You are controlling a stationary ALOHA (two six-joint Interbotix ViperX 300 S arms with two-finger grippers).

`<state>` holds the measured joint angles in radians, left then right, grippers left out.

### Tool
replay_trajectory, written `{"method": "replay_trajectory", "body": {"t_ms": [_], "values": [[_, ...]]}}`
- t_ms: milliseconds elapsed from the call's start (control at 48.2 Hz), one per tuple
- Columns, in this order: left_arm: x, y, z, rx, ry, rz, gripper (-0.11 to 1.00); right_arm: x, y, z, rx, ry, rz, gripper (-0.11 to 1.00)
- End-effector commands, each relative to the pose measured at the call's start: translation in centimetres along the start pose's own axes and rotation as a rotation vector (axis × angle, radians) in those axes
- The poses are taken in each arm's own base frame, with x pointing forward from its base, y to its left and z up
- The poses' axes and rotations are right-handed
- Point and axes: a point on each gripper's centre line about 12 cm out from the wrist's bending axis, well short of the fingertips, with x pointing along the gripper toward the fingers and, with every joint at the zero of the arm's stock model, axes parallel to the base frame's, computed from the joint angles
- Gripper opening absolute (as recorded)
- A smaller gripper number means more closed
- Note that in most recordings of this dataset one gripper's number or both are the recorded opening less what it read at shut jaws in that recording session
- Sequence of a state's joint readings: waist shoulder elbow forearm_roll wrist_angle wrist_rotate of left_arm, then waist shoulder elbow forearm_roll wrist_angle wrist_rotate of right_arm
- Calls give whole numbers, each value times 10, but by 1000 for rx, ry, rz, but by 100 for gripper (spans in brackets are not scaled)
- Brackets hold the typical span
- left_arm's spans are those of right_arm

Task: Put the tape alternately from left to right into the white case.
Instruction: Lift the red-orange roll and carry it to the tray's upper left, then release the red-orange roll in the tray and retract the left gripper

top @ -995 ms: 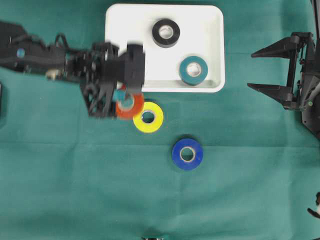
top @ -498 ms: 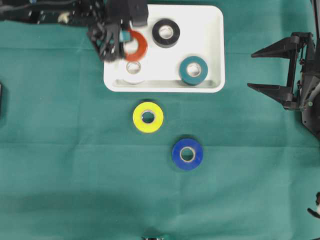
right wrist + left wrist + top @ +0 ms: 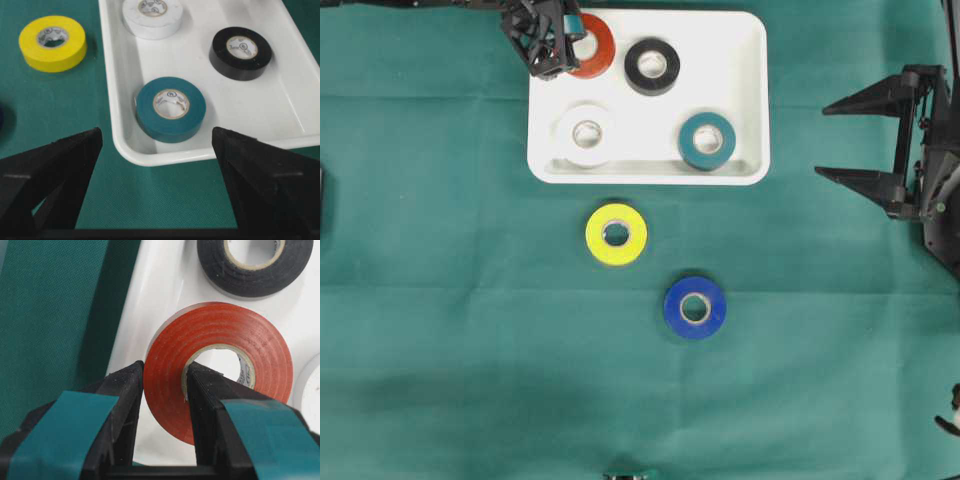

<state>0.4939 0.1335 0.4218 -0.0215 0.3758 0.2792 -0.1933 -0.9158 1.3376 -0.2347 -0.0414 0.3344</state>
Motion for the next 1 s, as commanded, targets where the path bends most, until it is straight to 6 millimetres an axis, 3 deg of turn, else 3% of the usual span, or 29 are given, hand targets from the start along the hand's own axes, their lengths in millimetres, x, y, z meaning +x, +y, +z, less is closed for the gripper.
{"method": "replay_trajectory", "body": {"t_ms": [0,415,456,643,975], "values": [[-8,3,13,0,-44,12,24,1,1,5,1,-12,4,64],[-4,1,3,-7,-16,4,25,1,1,4,2,-10,4,64],[-4,0,2,-7,-15,3,33,1,1,5,1,-13,4,64],[-5,0,3,-5,-20,4,86,1,1,5,3,-12,2,64],[-22,-1,6,-2,-49,8,84,0,1,5,1,-18,4,64]]}}
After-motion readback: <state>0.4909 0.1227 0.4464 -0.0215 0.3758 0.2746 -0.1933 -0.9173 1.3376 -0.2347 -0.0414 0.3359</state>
